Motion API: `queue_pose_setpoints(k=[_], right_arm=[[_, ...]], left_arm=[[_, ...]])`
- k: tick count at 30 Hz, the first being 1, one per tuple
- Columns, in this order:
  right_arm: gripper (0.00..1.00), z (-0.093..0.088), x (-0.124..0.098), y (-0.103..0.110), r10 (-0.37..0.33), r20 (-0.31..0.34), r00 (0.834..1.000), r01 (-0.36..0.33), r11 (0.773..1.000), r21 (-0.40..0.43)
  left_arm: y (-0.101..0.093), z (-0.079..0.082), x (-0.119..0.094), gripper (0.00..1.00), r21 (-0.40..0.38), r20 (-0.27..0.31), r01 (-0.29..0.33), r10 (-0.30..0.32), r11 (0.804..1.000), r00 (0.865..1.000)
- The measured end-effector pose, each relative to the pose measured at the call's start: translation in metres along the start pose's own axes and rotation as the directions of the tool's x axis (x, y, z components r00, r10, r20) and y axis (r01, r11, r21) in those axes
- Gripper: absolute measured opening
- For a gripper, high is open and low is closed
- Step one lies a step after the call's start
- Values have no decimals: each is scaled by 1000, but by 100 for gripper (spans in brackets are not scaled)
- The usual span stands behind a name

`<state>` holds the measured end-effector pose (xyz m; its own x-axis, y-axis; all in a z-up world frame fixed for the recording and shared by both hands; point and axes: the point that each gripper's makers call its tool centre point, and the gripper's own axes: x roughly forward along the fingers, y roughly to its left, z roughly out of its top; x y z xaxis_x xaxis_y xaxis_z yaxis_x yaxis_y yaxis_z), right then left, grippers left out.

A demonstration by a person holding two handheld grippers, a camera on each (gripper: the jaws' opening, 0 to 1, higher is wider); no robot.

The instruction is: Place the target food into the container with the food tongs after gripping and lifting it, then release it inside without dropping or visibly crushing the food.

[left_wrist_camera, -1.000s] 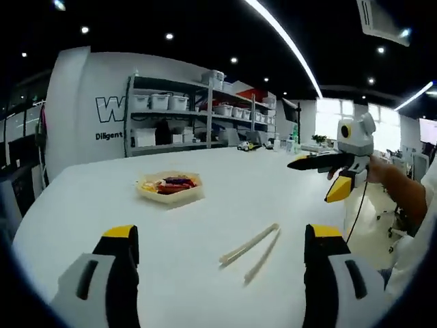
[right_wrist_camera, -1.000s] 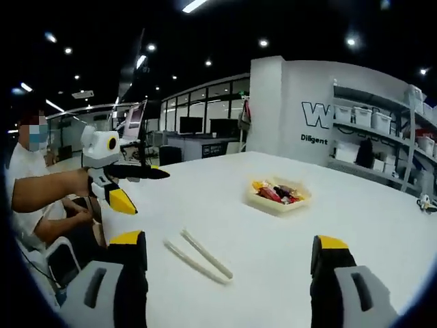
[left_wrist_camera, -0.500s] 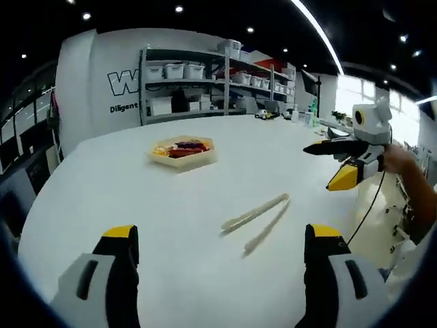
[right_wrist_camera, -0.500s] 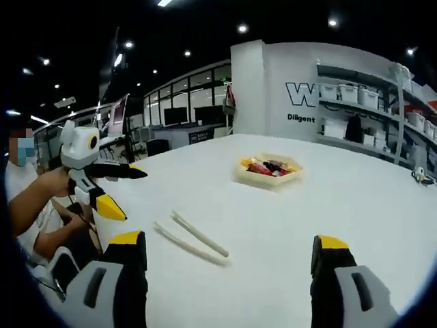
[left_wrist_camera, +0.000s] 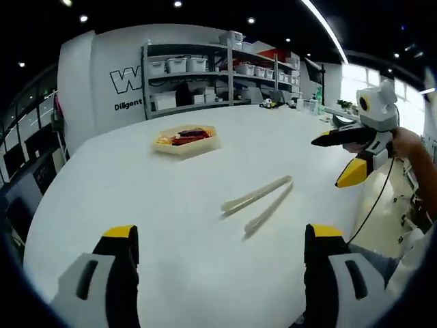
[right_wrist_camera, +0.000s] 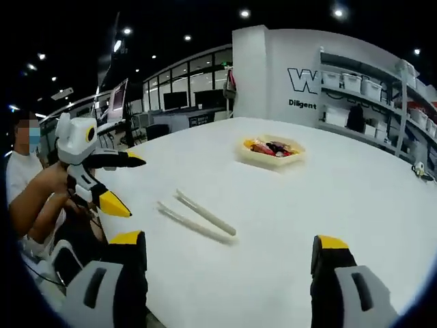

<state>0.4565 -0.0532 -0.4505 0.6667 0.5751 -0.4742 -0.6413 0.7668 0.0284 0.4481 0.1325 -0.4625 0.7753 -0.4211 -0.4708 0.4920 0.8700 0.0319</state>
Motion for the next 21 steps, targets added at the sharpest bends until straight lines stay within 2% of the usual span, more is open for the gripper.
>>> queue_pose_setpoints(k=[5,7,10,13,15,19,21], right_arm=[[100,-2,0,-3,-13,2,1000,13,1000,-14],[100,-7,1,-4,-18,-16,1000,17,1000,-18],[100,-10,1,-3,-9,-12,1000,9,1000,-8],[100,-8,0,-3,-16,10,1000,16,1000,-6],[100,-10,1,-4,-14,2,1000,14,1000,-4],[100,-16,1,-6,-18,-18,1000,18,1000,-2],[100,-16,1,-8,-23,-8,1000,23,1000,10]], left_arm=[[-1,8,-2,99,1,23,-1,1,1000,1000],[-5,6,0,99,5,20,4,-4,1000,1000],[-5,0,2,99,11,-7,-7,7,1000,1000],[-6,-1,2,99,20,-11,-13,14,1000,1000],[-4,0,3,99,42,-10,-35,36,999,999],[-7,7,4,99,20,26,-20,20,1000,999],[-8,9,4,99,36,36,-27,26,999,999]])
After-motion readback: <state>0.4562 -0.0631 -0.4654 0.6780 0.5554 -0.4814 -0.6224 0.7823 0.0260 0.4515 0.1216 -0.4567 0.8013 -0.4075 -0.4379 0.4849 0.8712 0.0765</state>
